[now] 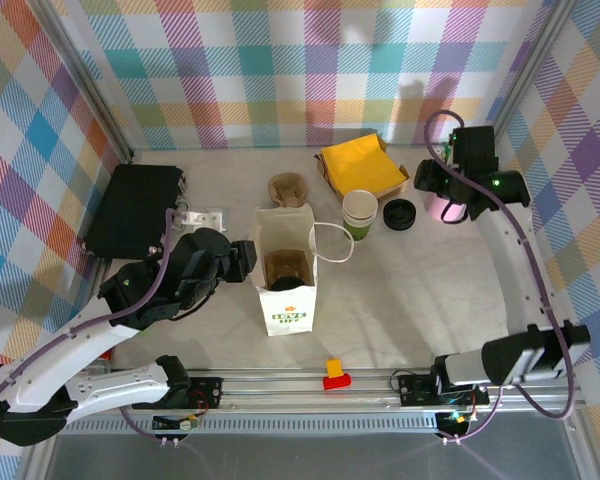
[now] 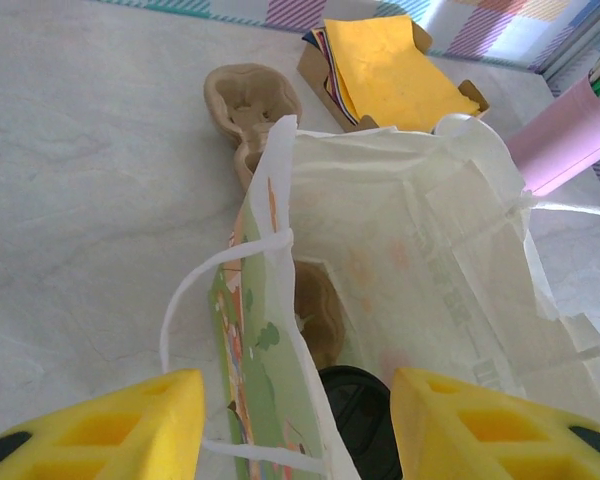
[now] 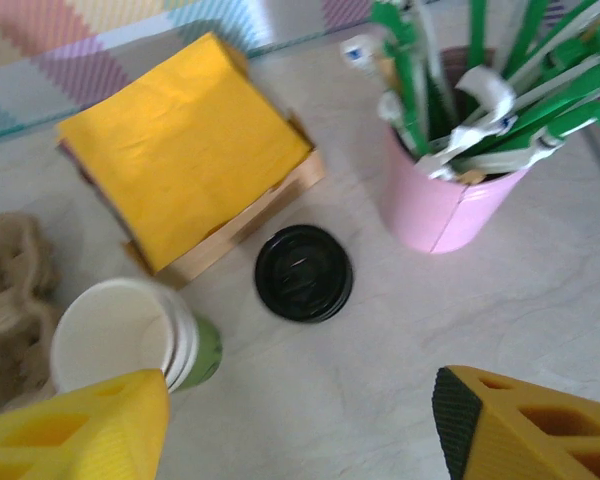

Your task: Pack the takeout coffee

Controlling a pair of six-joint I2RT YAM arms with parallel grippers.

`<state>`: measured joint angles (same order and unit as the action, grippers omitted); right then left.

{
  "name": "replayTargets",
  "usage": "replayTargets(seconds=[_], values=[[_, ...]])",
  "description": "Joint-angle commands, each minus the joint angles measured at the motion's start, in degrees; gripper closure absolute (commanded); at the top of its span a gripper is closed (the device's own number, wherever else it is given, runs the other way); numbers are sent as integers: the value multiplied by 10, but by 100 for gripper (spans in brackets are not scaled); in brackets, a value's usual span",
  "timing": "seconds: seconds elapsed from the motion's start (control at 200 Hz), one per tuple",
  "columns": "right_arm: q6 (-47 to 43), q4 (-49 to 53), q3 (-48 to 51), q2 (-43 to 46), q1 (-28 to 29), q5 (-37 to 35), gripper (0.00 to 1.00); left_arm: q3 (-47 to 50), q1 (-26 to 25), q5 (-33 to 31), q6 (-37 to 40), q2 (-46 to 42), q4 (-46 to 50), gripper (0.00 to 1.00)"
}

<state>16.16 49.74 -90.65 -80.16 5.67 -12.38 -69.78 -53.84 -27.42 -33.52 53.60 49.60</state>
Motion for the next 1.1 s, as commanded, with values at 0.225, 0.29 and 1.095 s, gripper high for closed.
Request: replayTargets(seconds=[0.225, 0.29, 1.095], values=[[-19, -69, -63, -91, -110, 39, 41, -24, 5, -10, 48, -13, 15, 46], [-34, -64, -84, -116, -120, 46, 43, -21, 5, -8, 50, -13, 13, 46], [-127, 43, -290, -320, -136, 41, 49, 10, 5, 7, 56, -18, 0, 44]])
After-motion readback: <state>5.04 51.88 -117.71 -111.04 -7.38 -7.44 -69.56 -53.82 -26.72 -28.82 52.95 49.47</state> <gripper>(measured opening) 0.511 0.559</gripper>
